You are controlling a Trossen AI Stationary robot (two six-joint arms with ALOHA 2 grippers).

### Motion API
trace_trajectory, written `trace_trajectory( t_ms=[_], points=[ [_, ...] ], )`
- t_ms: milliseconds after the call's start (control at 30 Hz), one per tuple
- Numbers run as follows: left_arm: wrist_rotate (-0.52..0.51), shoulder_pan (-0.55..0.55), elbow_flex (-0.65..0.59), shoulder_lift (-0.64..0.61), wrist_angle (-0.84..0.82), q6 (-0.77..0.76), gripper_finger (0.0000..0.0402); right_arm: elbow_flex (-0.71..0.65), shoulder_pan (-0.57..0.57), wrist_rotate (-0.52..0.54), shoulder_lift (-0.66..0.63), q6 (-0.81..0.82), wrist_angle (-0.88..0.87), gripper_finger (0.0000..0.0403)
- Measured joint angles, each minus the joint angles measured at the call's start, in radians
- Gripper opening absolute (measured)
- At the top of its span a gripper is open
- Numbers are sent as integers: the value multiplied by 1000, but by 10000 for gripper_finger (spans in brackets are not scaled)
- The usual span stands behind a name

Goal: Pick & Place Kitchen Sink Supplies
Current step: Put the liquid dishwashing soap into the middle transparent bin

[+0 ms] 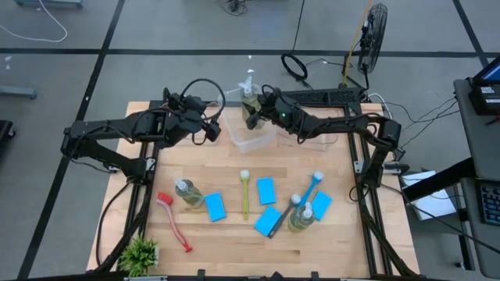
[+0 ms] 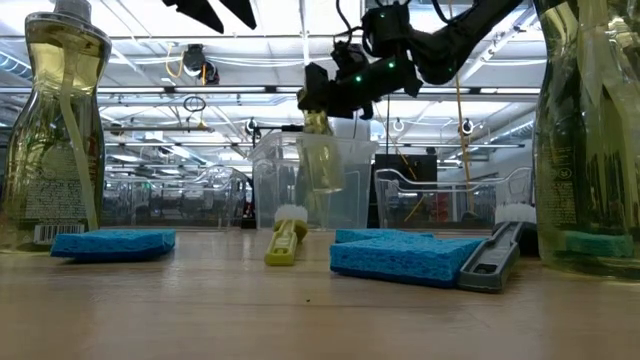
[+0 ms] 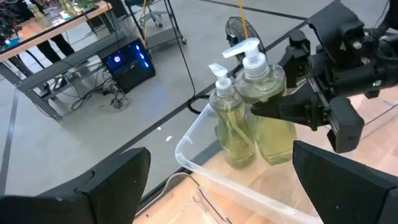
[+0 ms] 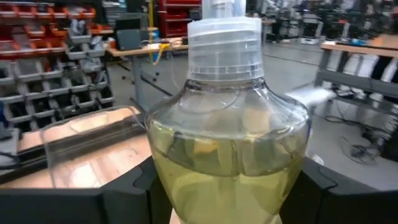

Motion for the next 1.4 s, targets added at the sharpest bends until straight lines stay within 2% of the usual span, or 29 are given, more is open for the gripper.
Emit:
trace_trajectory(
  t_ms=[300, 767, 1400],
  points=[
    [0, 0, 0, 0, 1, 1, 392, -28, 0, 32, 0, 43, 19, 210],
    [0, 0, 0, 0, 1, 1, 392, -30, 1, 28, 17, 86, 26, 286],
    [1, 0, 0, 0, 1, 7, 392, -30, 1, 58, 16, -68, -50, 294]
  ],
)
